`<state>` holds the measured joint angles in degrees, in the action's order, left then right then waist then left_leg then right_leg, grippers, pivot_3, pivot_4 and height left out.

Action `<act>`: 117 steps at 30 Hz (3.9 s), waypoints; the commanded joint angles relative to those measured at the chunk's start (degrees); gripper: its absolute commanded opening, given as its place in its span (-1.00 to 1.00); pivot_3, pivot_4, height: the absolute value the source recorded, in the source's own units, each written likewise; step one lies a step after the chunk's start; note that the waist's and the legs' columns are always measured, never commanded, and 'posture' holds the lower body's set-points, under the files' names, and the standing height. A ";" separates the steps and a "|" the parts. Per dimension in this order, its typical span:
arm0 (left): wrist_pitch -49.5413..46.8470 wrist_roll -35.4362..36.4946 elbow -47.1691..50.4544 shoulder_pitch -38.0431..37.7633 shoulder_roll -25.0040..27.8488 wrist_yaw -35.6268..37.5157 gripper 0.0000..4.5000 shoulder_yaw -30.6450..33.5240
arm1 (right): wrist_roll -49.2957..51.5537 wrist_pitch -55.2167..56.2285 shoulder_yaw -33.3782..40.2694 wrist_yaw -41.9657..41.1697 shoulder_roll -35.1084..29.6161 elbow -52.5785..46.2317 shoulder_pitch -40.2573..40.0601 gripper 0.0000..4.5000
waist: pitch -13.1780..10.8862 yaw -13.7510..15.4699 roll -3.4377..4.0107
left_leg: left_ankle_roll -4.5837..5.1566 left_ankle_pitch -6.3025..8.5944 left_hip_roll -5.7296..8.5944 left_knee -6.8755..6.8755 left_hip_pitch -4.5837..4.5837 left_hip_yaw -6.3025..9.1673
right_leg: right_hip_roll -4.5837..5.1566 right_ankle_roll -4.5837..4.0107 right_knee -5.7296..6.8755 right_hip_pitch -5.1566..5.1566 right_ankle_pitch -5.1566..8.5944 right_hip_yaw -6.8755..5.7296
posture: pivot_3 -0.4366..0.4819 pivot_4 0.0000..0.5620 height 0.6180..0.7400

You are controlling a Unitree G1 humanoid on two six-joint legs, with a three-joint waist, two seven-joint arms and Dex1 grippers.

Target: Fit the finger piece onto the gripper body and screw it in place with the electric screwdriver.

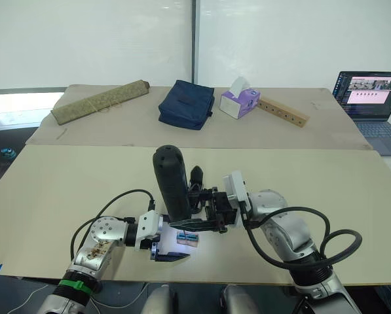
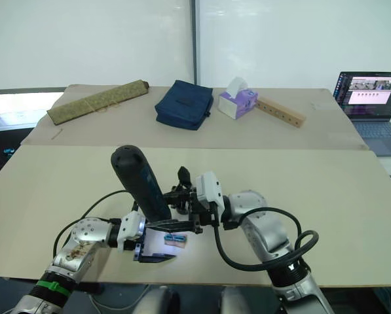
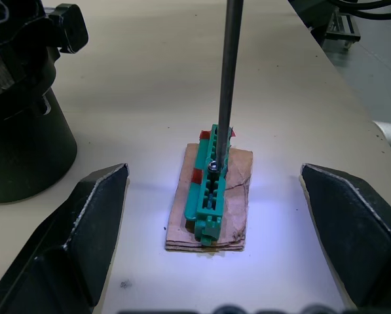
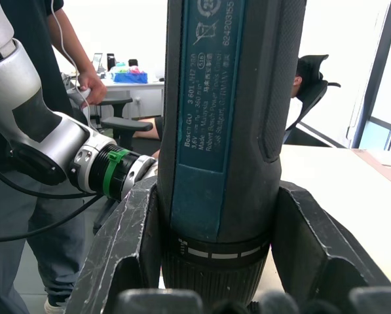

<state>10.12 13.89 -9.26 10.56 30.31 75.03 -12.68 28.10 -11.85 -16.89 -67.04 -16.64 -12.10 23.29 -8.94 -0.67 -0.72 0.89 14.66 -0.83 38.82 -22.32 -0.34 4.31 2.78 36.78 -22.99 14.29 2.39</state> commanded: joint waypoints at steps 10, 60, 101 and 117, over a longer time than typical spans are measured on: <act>-2.06 -1.59 -1.37 -1.19 -0.19 -0.70 0.98 -1.88 | 1.00 2.26 2.23 -0.22 0.10 -0.85 1.27 -0.14 | 0.00 0.01 0.00 | 0.00 0.00 0.00 0.00 -0.01 0.00 | 0.00 0.00 0.00 0.00 0.00 0.00 | -0.05 -0.47 1.00; -2.40 2.38 0.99 -2.25 -0.18 0.44 0.98 0.47 | 4.14 -0.30 2.81 -0.15 0.13 -2.67 2.30 -0.14 | -0.01 -0.09 -0.01 | 0.00 0.00 -0.02 -0.01 -0.07 0.00 | 0.01 0.01 -0.02 -0.06 0.00 0.00 | -0.05 -0.47 1.00; -11.34 10.88 9.18 -4.18 4.97 -8.58 0.98 16.66 | 20.07 -13.35 16.75 10.01 -10.06 -17.35 7.84 -0.14 | -0.27 -0.04 -0.36 | 0.00 0.00 -0.05 -0.03 -0.28 0.03 | 0.07 0.00 -0.07 -0.24 0.00 -0.02 | -0.05 -0.47 1.00; -9.19 -2.22 -0.38 4.96 -5.28 -16.66 0.98 4.21 | 20.74 -15.03 19.57 11.66 -14.46 -17.90 6.51 -0.14 | -0.32 -0.07 -0.44 | 0.00 0.00 -0.01 0.03 -0.47 0.05 | 0.06 0.03 -0.06 -0.34 -0.02 -0.02 | -0.05 -0.47 1.00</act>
<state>-0.11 12.45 -9.31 15.02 25.39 58.98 -7.94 46.45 -26.88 0.74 -55.98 -30.94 -27.67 29.27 -9.26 -0.74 -1.15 0.89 14.66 -0.85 38.85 -22.79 -0.30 4.37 2.82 36.72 -23.33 14.26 2.37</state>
